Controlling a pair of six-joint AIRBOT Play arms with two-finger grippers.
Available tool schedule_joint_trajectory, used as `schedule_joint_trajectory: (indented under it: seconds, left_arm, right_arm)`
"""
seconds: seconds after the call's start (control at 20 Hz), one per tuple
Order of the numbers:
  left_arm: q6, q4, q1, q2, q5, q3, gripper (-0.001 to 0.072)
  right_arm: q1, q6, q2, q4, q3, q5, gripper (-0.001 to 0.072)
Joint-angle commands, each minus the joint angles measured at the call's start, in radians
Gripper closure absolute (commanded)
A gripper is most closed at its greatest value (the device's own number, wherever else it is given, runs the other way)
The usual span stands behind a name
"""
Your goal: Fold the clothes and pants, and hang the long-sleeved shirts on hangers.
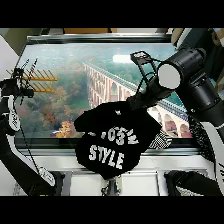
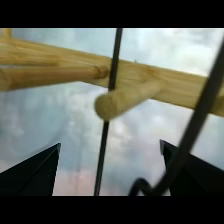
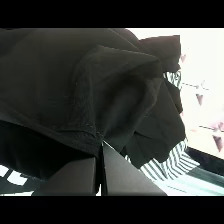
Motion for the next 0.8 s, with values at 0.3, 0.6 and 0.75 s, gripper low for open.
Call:
schedule_joint_trajectory:
  seconds: [0.3,0.6,0.75]
  left_arm:
    - [0.002,0.015,0.0,-0.023,-0.045,0.007,0.0605]
    - [0.002,0.015,-0.003,0.0,-0.082,0.007,0.0694]
    - [-0.03,0.012,-0.009,0.052,-0.113,0.007,0.0695]
  right_arm:
    - [0.0,0.0,-0.004,0.0,0.0,0.0,0.0696]
    - [0.0,0.0,-0.004,0.0,0.0,0.0,0.0697]
    - [0.0,0.001,-0.004,0.0,0.0,0.0,0.0697]
